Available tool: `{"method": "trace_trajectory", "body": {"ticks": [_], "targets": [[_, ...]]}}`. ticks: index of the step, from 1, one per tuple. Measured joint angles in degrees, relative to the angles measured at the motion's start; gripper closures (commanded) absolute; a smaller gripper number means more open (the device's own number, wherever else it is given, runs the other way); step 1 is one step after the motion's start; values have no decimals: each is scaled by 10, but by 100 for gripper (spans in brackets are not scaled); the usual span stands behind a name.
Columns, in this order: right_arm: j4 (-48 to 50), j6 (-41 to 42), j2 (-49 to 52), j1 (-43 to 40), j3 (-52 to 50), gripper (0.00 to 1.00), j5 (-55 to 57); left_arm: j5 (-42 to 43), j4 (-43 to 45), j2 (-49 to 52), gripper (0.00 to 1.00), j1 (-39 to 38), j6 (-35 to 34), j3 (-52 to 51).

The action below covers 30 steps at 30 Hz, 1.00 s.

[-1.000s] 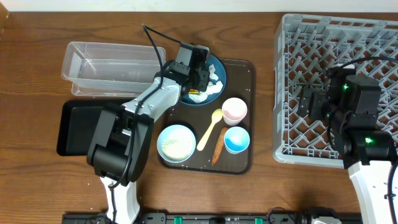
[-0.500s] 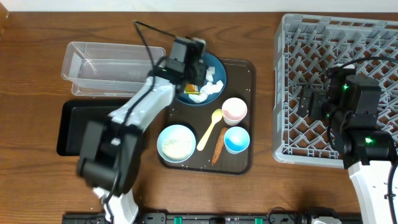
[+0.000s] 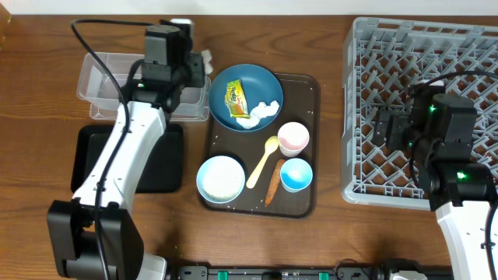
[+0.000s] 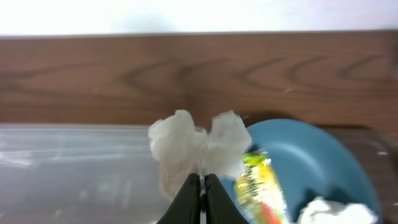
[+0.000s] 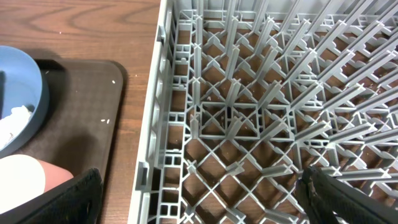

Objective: Sort waste into correct bins and load items into the dishwasher rack
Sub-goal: 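Carry tissue with left gripper and drop into clear bin, then reach left gripper into blue bowl and grasp yellow snack wrapper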

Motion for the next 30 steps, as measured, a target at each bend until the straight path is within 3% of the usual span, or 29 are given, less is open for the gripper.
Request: {"method": "trace_trajectory", "body": {"ticks": [1,2,3,4,7,14,21,30], "targets": [[0,0,0,0,0,1,0,-3,-6,2,93,5,0,0],[0,0,0,0,0,1,0,-4,-10,5,86,8,0,0],[0,0,0,0,0,1,0,-6,-12,7,69,11,0,0],[0,0,0,0,0,1,0,-7,-14,10,58,13,1,0],[0,0,0,0,0,1,0,-9,-15,20,48,14,0,0],[0,0,0,0,0,1,0,-6,-14,23,46,-2,2,0],[0,0,0,0,0,1,0,5,-2,35,45,-67,2,0],[-5,0,0,0,0,1,0,-6,85,155,41,-132,2,0]]}}
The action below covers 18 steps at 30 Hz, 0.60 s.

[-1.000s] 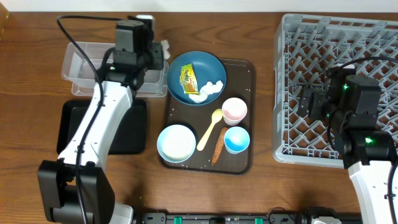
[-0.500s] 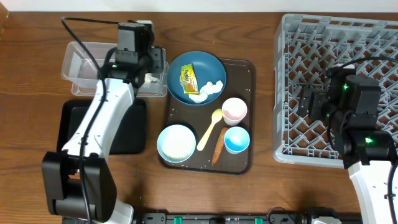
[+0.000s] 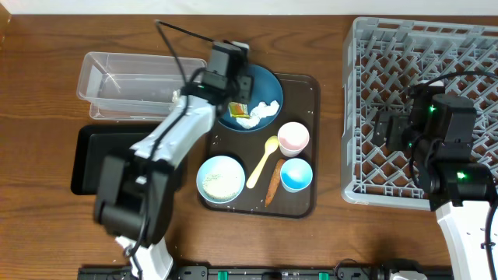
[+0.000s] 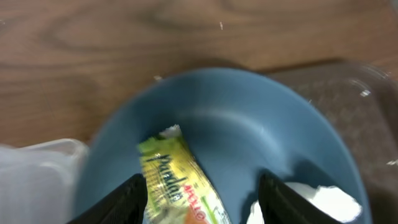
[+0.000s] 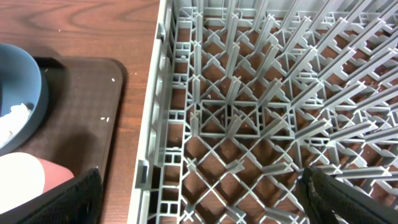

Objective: Sort waste into correct bins and load items into the dishwasher rack
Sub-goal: 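Reach left gripper into blue bowl and grasp yellow snack wrapper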

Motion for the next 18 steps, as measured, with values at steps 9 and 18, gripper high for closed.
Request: {"method": "trace_trajectory", "body": {"ticks": [9,18], "targets": [[-4,0,0,0,0,1,0,-75,32,68,40,-26,0,0],[-4,0,0,0,0,1,0,-91,38,89,49,-26,1,0]]}}
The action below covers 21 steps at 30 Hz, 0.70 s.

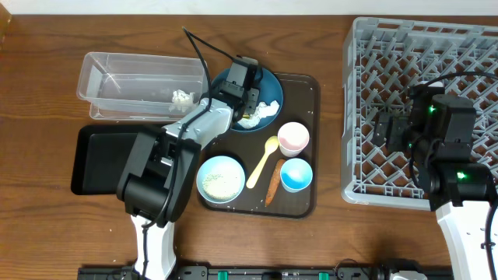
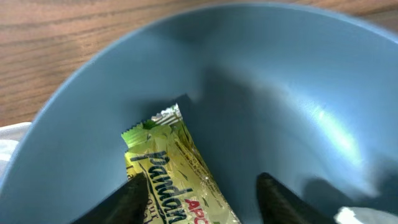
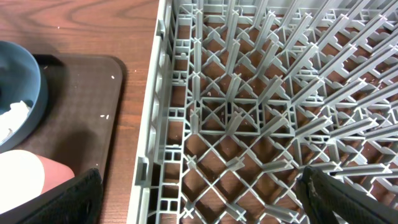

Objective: Sort waste into correct bins and load items into the dishwasher rack
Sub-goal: 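Reach left gripper into blue bowl and grasp yellow snack wrapper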

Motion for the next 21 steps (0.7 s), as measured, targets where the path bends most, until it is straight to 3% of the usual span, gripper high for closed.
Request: {"method": "trace_trajectory", "body": {"ticks": [14,21], "targets": [[-1,0,0,0,0,1,0,-1,-7,5,69,0,3,0],[-2,0,0,0,0,1,0,-1,-16,6,65,0,4,0]]}}
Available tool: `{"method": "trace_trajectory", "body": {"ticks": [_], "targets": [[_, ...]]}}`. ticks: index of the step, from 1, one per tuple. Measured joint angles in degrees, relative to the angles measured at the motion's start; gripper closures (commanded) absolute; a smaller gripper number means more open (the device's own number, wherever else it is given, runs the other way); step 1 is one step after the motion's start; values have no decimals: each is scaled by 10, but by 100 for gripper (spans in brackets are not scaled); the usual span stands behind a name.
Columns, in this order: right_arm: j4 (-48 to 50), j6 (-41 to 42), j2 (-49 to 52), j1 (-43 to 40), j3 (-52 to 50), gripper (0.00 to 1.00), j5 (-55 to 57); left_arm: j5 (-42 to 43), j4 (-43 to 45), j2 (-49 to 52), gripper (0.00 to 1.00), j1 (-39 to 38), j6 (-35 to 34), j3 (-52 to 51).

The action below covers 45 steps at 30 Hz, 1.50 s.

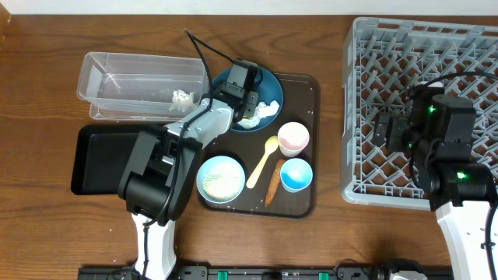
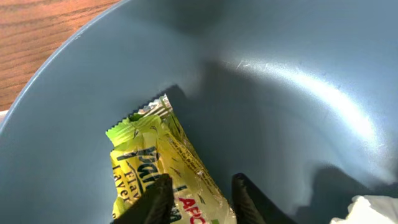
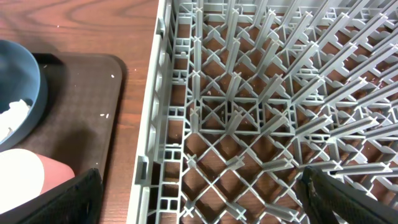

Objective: Sort waste into correct bins and load items into the dishwasher rack
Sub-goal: 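Reach left gripper into blue bowl and grasp yellow snack wrapper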

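A yellow-green snack wrapper [image 2: 168,162] lies in the blue plate [image 2: 286,112]. My left gripper [image 2: 201,183] is down in the plate with its jaws partly closed, one finger on each side of the wrapper's lower end. From overhead the left gripper [image 1: 240,92] covers most of the wrapper. A crumpled white tissue [image 1: 264,111] also lies on the plate [image 1: 272,84]. My right gripper [image 3: 199,211] hangs wide open and empty over the grey dishwasher rack [image 3: 261,93], and overhead shows the right gripper [image 1: 389,129] at the rack's left side.
A clear bin [image 1: 124,82] at the back left holds a white tissue [image 1: 183,96]; a black bin [image 1: 117,163] sits in front of it. The brown tray [image 1: 303,204] carries a pink cup [image 1: 293,138], blue cup [image 1: 296,174], bowl [image 1: 220,179], yellow spoon [image 1: 262,162] and carrot piece [image 1: 272,187].
My left gripper's jaws have drawn closer together on either side of the wrapper, and the gripper sits slightly lower in the plate. The right arm has not moved.
My left gripper was shut on a white tissue over the clear bin. Then it was open over the blue plate, with the tissue lying in the bin. Then it was low in the plate with wide jaws over the wrapper, and now they stand narrower around it.
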Motion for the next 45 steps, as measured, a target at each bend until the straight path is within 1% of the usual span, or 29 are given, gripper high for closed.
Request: {"method": "trace_trajectory", "body": {"ticks": [1,3,10,12,14,15,16,17,18,25,28,36,40,41,45], "targets": [[0,0,0,0,0,1,0,0,-1,0,65,0,0,0],[-2,0,0,0,0,1,0,0,-2,0,62,0,0,0],[-6,0,0,0,0,1,0,0,-7,8,62,0,-1,0],[-6,0,0,0,0,1,0,0,-6,8,68,0,-2,0],[-6,0,0,0,0,1,0,0,-6,8,78,0,-5,0],[-7,0,0,0,0,1,0,0,-6,8,85,0,-4,0],[-6,0,0,0,0,1,0,0,-6,8,89,0,-3,0],[-6,0,0,0,0,1,0,0,-7,8,93,0,-4,0],[-7,0,0,0,0,1,0,0,-7,8,94,0,-3,0],[-7,0,0,0,0,1,0,0,-10,6,94,0,-2,0],[-7,0,0,0,0,1,0,0,-23,-12,94,0,-2,0],[-7,0,0,0,0,1,0,0,-70,-158,94,2,3,0],[-7,0,0,0,0,1,0,0,-81,-201,93,20,4,0],[-7,0,0,0,0,1,0,0,-84,-203,87,26,4,0],[-7,0,0,0,0,1,0,10,-120,-200,71,41,5,0]]}}
